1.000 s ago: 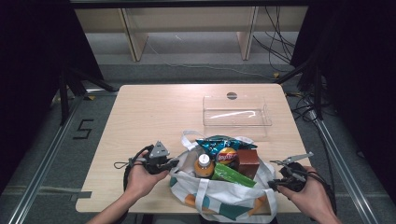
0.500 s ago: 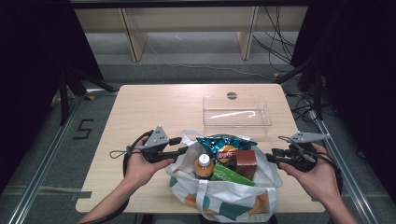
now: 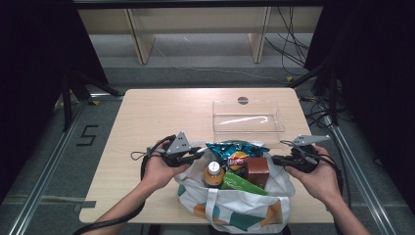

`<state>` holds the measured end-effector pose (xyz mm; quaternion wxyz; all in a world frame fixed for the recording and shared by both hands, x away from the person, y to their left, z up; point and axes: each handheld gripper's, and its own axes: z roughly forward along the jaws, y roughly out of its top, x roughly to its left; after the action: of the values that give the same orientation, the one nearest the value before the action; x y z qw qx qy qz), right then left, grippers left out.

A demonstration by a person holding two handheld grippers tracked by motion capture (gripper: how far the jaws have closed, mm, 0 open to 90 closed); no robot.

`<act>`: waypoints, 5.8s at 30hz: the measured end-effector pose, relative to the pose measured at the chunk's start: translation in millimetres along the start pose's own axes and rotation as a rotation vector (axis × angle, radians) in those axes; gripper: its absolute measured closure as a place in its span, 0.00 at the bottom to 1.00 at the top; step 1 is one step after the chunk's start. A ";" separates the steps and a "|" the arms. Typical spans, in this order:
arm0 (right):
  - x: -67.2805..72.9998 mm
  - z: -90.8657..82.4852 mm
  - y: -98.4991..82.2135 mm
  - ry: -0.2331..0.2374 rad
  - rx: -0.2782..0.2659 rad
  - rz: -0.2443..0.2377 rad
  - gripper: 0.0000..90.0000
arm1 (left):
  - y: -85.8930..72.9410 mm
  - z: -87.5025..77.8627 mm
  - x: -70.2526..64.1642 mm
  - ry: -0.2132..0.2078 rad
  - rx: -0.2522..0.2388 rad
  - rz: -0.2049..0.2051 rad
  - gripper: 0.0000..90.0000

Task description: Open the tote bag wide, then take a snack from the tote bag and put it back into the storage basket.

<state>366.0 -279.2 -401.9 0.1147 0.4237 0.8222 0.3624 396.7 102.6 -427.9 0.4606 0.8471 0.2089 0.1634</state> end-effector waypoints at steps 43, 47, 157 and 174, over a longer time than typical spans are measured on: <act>3.2 -6.3 -1.6 -0.120 -0.157 0.014 0.78 | 1.7 -62.0 -47.3 -0.110 -0.195 -0.104 0.65; -1.7 -10.0 -2.2 -0.129 -0.142 -0.009 0.78 | 4.3 -58.7 -72.0 -0.230 -0.189 -0.080 0.72; 13.3 -50.3 17.3 -0.034 -0.345 -0.051 0.60 | -28.5 -71.4 -39.3 0.028 -0.287 -0.219 0.34; 33.0 -33.4 45.4 0.146 -0.344 -0.134 0.53 | -33.7 -77.9 -34.8 0.073 -0.282 -0.241 0.34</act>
<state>357.0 -253.0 -342.8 0.1490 0.3149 0.7807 0.5188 323.4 156.9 -418.8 0.5832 0.7364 0.3005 0.1653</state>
